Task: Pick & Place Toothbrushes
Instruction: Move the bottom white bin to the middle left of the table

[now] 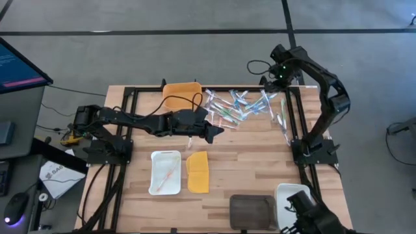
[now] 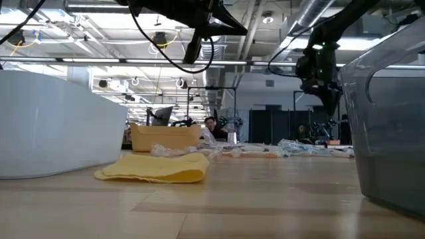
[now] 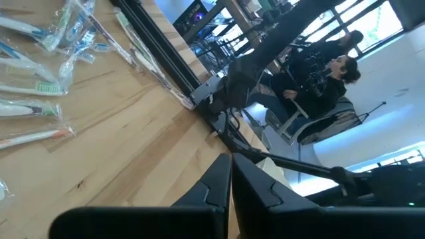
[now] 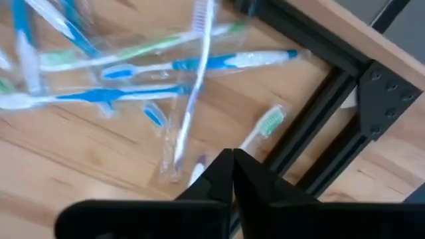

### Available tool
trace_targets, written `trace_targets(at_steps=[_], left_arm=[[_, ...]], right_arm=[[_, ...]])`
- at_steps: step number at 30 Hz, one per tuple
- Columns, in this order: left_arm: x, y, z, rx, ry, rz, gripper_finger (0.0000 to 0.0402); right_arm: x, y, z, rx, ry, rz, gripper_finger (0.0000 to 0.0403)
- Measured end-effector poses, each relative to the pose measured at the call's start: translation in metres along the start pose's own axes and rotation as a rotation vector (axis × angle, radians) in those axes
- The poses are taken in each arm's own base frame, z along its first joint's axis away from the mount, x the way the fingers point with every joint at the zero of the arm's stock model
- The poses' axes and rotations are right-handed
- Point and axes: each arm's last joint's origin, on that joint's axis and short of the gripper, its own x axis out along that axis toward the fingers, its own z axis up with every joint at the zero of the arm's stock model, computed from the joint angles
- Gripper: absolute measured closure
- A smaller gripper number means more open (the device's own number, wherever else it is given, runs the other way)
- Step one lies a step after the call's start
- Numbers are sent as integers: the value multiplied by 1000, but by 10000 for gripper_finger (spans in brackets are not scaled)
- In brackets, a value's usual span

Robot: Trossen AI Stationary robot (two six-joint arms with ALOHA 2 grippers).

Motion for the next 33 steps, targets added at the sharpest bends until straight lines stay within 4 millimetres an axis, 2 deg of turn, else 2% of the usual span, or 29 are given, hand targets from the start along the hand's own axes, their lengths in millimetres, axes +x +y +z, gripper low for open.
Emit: trace_targets(at_steps=[4, 12, 16, 28, 30, 33], left_arm=[[0, -2, -2, 2, 3, -7, 394], [0, -3, -1, 1, -3, -13, 394], [0, -3, -1, 0, -8, -19, 394], [0, -4, -1, 0, -12, -25, 394], [0, -4, 0, -1, -14, -28, 394], [0, -4, 0, -1, -16, -30, 394]], right_arm=[[8, 4, 8, 27, 10, -5, 399], [44, 9, 17, 131, 205, -8, 401], [54, 10, 19, 129, 255, 7, 401], [50, 6, 15, 107, 267, 68, 401], [38, 12, 11, 61, 229, 107, 402], [8, 28, -1, -16, 116, 134, 402]])
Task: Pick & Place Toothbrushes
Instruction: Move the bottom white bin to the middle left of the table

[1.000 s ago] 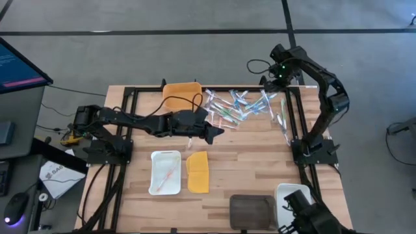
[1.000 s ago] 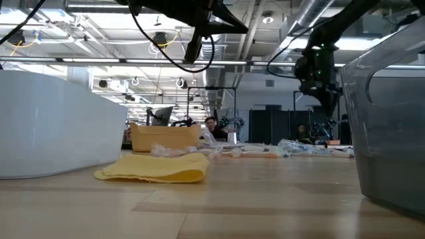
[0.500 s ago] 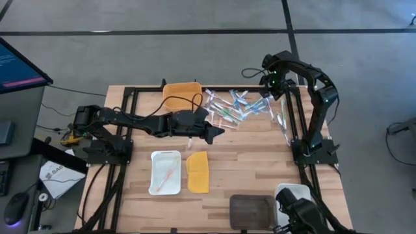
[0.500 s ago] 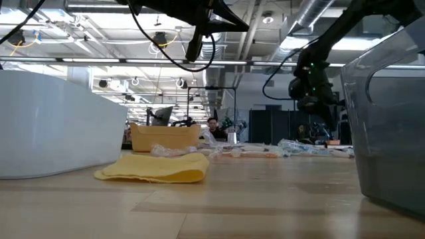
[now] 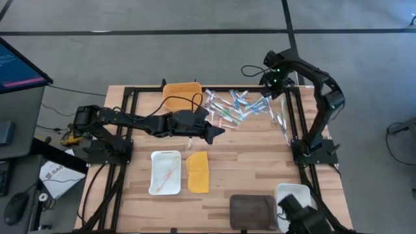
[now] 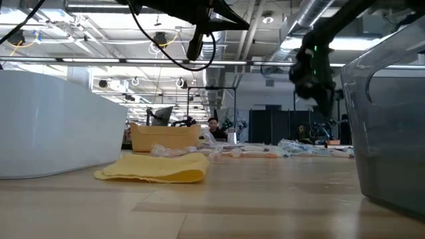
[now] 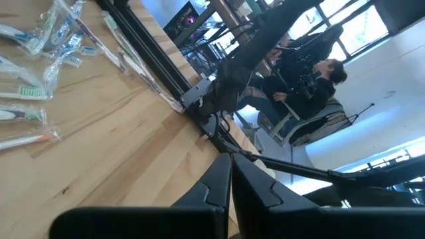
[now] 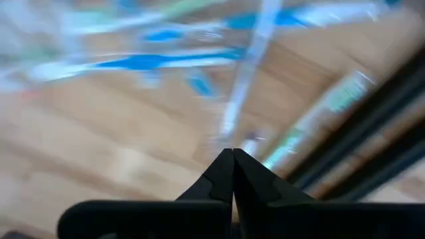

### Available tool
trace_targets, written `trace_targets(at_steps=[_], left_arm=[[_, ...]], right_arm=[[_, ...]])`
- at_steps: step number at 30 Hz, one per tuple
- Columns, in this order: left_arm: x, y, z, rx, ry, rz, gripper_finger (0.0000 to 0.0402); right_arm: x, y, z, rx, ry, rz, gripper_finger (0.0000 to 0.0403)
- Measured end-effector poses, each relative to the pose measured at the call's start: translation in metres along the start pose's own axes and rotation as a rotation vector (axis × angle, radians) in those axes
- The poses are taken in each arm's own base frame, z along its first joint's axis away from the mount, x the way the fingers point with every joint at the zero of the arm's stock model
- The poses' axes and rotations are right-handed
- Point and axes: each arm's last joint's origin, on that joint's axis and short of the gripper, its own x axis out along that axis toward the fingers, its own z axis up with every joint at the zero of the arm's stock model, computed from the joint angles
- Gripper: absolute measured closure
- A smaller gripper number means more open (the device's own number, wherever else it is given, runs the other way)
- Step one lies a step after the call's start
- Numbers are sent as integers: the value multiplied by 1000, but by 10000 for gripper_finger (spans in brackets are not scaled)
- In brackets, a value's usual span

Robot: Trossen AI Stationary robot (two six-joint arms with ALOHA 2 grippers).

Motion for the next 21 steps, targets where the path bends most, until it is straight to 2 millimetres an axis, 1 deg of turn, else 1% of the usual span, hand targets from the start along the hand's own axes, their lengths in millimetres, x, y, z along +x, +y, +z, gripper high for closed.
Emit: trace_targets(at_steps=[3, 5, 8, 10, 12, 15, 18, 21], left_arm=[[0, 0, 0, 0, 0, 0, 394], [0, 0, 0, 0, 0, 0, 394], [0, 0, 0, 1, -1, 1, 394], [0, 0, 0, 8, -1, 1, 394], [0, 0, 0, 9, -3, 2, 394], [0, 0, 0, 9, -3, 3, 394], [0, 0, 0, 9, -3, 3, 394], [0, 0, 0, 9, -3, 3, 394]], right_arm=[[-31, 19, -25, -69, -133, -8, 402], [-51, 27, -43, -102, -229, -9, 402], [-72, 35, -68, -119, -335, -4, 402], [-81, 37, -83, -104, -389, 3, 402], [-84, 37, -98, -82, -414, 11, 402], [-80, 37, -116, -64, -425, 19, 402], [-68, 37, -129, -55, -426, 31, 402], [-50, 36, -135, -34, -409, 58, 403]])
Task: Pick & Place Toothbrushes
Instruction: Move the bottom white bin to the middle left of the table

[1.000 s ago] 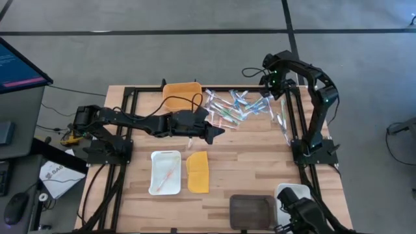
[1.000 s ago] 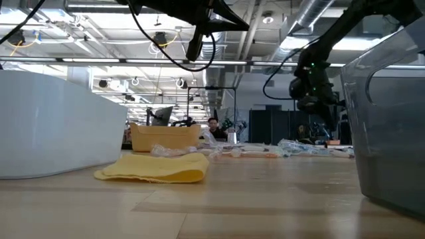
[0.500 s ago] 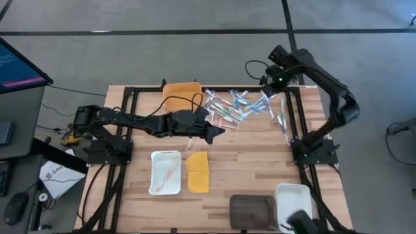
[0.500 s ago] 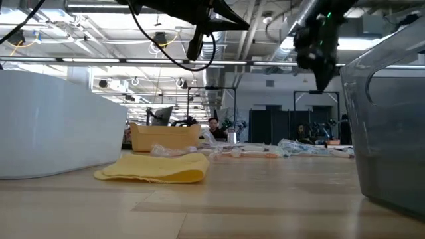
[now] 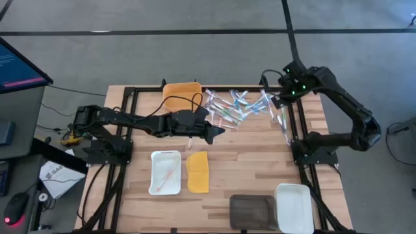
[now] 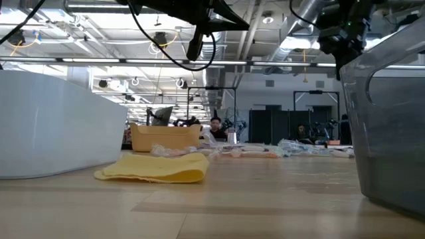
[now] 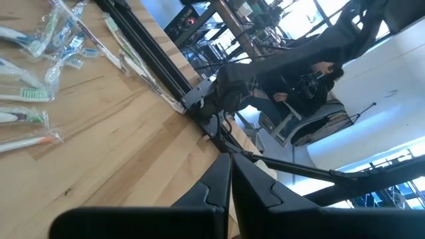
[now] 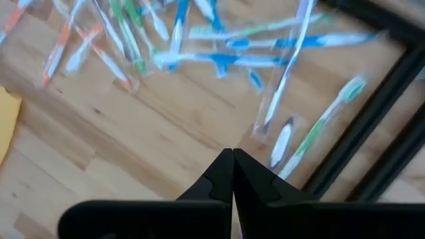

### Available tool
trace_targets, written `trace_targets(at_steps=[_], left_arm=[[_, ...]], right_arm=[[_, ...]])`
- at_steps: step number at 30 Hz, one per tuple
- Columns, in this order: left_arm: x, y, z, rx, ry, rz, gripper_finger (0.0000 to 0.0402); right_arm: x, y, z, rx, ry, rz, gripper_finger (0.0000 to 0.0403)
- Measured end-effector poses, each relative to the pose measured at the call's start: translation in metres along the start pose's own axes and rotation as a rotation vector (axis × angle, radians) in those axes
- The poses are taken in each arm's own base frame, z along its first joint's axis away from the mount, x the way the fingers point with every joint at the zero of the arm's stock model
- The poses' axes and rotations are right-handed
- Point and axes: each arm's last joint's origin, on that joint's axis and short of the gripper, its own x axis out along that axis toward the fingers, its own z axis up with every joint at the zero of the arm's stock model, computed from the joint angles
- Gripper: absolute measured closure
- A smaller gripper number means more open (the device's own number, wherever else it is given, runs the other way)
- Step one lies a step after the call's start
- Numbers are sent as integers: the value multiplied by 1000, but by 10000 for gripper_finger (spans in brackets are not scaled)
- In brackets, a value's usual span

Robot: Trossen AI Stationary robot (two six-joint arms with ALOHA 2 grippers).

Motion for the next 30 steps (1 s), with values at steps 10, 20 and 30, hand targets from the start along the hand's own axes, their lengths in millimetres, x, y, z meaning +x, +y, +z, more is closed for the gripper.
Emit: trace_targets(at_steps=[10, 20, 30], left_arm=[[0, -1, 0, -5, 8, -12, 394], [-1, -6, -6, -4, 33, -41, 394], [-2, -11, -10, -1, 37, -56, 394]], right_arm=[[27, 1, -38, -7, 205, 63, 403], [-4, 31, -114, -19, 350, 226, 403], [-21, 45, -153, -27, 374, 282, 403]])
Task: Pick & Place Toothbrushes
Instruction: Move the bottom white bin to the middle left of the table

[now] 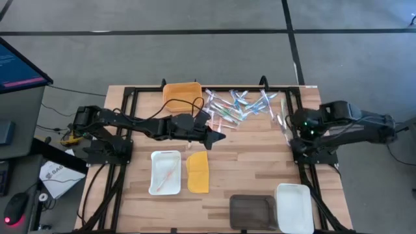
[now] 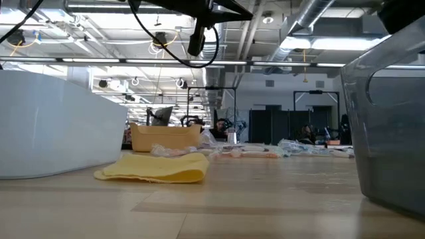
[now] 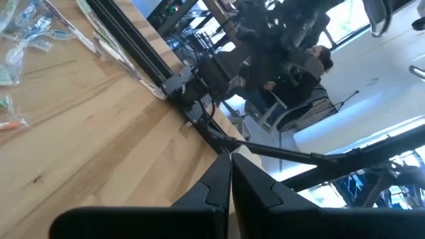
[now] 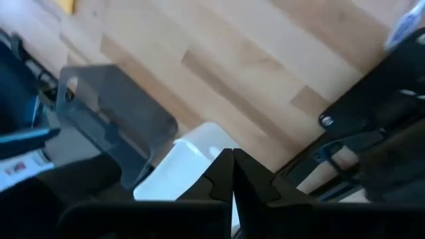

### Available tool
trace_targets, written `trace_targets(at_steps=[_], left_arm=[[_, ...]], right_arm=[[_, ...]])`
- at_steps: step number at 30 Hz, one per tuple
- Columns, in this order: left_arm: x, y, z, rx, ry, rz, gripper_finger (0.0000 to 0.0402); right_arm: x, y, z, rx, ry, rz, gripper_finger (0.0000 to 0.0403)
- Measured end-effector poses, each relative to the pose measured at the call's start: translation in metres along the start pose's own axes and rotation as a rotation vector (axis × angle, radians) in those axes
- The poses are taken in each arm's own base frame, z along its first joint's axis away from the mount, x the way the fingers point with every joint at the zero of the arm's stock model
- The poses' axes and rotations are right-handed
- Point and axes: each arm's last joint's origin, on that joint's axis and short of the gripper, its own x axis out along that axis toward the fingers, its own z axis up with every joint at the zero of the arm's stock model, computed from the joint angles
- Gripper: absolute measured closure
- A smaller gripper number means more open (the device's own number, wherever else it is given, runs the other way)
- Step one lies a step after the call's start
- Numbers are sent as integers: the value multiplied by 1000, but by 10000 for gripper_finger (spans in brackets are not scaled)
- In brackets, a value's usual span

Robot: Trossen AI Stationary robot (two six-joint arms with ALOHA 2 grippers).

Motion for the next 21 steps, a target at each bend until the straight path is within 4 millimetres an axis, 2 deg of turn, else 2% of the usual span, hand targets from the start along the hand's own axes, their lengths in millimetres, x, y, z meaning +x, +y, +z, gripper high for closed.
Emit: trace_targets(at_steps=[5, 10, 21], left_arm=[[0, -1, -1, -19, -1, -5, 394], [0, -2, -2, -47, -17, 7, 394], [-4, -17, -17, -159, -164, 76, 394]], right_arm=[[9, 18, -9, -115, 13, 2, 403], [22, 33, -26, -204, 52, -73, 403], [57, 57, -92, -447, 76, -172, 403]])
